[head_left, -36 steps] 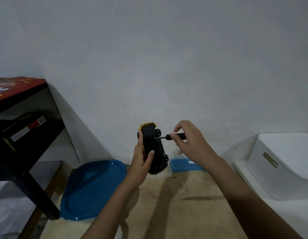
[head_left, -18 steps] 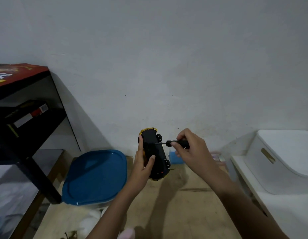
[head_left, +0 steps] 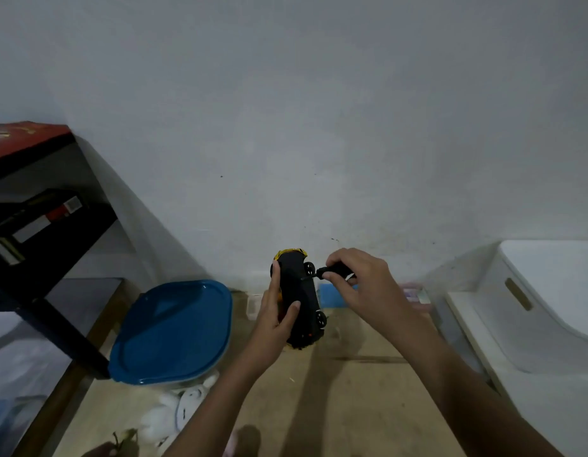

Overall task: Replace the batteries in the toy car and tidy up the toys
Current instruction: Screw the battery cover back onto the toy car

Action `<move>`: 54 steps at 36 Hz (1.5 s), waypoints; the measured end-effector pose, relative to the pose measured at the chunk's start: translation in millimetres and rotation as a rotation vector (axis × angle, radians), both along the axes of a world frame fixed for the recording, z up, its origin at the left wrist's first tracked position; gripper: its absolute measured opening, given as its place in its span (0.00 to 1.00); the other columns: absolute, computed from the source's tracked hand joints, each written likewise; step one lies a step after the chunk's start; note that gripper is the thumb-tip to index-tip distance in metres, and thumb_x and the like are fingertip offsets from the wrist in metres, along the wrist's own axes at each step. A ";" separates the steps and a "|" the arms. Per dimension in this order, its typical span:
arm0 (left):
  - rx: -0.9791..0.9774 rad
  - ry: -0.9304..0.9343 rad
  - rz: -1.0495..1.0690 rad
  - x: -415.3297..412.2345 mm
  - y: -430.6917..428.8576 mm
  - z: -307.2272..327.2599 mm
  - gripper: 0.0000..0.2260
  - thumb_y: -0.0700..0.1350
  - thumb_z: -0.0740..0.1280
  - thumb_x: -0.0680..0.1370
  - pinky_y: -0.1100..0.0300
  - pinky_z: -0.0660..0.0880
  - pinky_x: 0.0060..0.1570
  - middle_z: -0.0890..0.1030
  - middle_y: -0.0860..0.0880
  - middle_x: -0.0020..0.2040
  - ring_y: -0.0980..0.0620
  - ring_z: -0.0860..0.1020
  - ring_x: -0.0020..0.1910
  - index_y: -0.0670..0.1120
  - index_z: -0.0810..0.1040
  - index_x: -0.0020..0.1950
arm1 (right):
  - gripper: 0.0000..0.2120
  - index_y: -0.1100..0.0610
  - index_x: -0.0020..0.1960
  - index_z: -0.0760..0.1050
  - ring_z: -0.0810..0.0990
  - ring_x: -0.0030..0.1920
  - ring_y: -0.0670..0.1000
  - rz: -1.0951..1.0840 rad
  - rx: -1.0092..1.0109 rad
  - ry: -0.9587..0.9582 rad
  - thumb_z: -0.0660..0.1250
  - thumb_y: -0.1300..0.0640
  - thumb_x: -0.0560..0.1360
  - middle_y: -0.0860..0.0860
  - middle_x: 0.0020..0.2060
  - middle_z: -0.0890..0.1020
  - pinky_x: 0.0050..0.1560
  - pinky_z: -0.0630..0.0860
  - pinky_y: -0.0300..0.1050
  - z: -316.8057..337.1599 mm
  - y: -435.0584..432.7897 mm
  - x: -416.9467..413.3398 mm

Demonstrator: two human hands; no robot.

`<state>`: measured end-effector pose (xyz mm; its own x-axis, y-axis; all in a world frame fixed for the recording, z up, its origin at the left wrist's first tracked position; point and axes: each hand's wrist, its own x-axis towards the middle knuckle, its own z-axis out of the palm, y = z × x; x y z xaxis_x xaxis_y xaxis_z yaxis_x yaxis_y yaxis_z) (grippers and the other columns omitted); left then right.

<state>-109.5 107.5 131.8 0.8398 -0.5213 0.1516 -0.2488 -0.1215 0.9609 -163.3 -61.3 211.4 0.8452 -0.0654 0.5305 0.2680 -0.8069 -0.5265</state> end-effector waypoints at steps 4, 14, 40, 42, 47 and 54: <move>0.009 0.019 -0.010 -7.5 -26.6 -2.9 0.31 0.52 0.60 0.79 0.48 0.65 0.70 0.57 0.70 0.70 0.63 0.61 0.71 0.73 0.43 0.71 | 0.05 0.59 0.44 0.77 0.77 0.37 0.50 -0.002 -0.070 -0.013 0.66 0.57 0.72 0.52 0.37 0.80 0.39 0.76 0.45 -1.7 -27.1 -4.5; 0.071 -0.027 -0.017 -19.6 -90.2 -6.1 0.32 0.51 0.59 0.80 0.47 0.66 0.69 0.60 0.76 0.62 0.62 0.64 0.69 0.71 0.41 0.71 | 0.11 0.62 0.38 0.78 0.78 0.31 0.53 -0.212 -0.001 0.060 0.71 0.54 0.72 0.55 0.30 0.81 0.34 0.75 0.45 -17.6 -91.2 -22.9; 0.357 -0.189 0.047 -23.0 -122.1 -32.9 0.30 0.52 0.54 0.82 0.70 0.69 0.44 0.67 0.51 0.61 0.68 0.70 0.49 0.68 0.33 0.70 | 0.12 0.61 0.35 0.77 0.73 0.30 0.50 -0.282 1.177 0.444 0.64 0.61 0.77 0.51 0.23 0.76 0.40 0.71 0.44 -84.2 -127.4 -31.3; 0.415 -0.154 0.049 -23.4 -123.7 -40.4 0.30 0.53 0.54 0.82 0.61 0.73 0.45 0.68 0.48 0.59 0.60 0.72 0.46 0.68 0.32 0.69 | 0.11 0.61 0.35 0.76 0.73 0.30 0.50 -0.312 1.176 0.429 0.64 0.61 0.77 0.54 0.26 0.77 0.35 0.72 0.39 -88.2 -133.5 -34.3; 0.651 -0.047 0.126 -28.1 -126.3 -70.3 0.31 0.54 0.54 0.81 0.54 0.75 0.47 0.69 0.46 0.61 0.46 0.76 0.53 0.58 0.35 0.75 | 0.10 0.62 0.38 0.73 0.75 0.33 0.52 -0.403 1.150 0.414 0.62 0.63 0.77 0.58 0.30 0.77 0.29 0.72 0.33 -102.9 -152.5 -50.5; 0.857 -0.026 0.212 -41.2 -137.5 -103.8 0.31 0.54 0.57 0.80 0.52 0.75 0.48 0.70 0.44 0.63 0.44 0.76 0.56 0.47 0.45 0.77 | 0.10 0.61 0.36 0.72 0.72 0.29 0.50 -0.541 1.047 0.460 0.63 0.62 0.77 0.58 0.30 0.78 0.33 0.68 0.40 -124.7 -167.8 -78.0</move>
